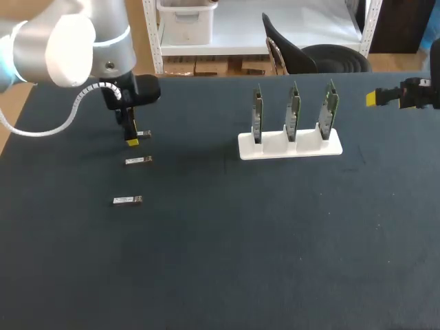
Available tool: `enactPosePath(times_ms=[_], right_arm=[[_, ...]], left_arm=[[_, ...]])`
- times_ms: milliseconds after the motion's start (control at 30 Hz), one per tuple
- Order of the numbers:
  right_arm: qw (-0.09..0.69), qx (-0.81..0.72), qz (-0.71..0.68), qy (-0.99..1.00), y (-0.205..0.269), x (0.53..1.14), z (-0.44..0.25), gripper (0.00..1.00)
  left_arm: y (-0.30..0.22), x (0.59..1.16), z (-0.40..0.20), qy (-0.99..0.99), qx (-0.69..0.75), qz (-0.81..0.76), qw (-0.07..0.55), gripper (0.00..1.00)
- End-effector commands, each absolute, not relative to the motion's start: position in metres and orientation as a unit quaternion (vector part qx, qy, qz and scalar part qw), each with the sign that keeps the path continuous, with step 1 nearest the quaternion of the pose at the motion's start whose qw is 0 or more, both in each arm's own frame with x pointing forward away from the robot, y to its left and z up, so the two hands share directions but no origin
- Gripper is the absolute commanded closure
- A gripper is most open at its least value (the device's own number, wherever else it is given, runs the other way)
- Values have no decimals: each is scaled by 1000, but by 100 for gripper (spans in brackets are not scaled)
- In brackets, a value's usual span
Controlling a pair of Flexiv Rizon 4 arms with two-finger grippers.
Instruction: Pick up the optical module with the left hand, and insert it into the network port with the right hand.
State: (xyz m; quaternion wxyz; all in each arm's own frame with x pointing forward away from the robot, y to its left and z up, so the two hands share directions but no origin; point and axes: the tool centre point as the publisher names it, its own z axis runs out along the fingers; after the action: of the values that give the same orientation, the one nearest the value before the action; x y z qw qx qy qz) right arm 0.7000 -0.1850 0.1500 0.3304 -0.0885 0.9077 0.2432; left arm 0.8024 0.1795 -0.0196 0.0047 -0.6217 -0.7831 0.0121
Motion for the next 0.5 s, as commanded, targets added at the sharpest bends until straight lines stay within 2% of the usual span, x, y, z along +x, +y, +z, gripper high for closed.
enactPosePath(times_ms=[33,367,500], right_arm=[[330,-88,243,908,-185,700,150,0],[330,-88,243,908,-185,700,150,0],[330,-88,243,908,-185,700,150,0]], left_arm=[[181,804,-20,-781,-624,12,8,100],[180,799,-20,-787,-617,18,8,100],[177,801,-12,-803,-595,40,-13,100]])
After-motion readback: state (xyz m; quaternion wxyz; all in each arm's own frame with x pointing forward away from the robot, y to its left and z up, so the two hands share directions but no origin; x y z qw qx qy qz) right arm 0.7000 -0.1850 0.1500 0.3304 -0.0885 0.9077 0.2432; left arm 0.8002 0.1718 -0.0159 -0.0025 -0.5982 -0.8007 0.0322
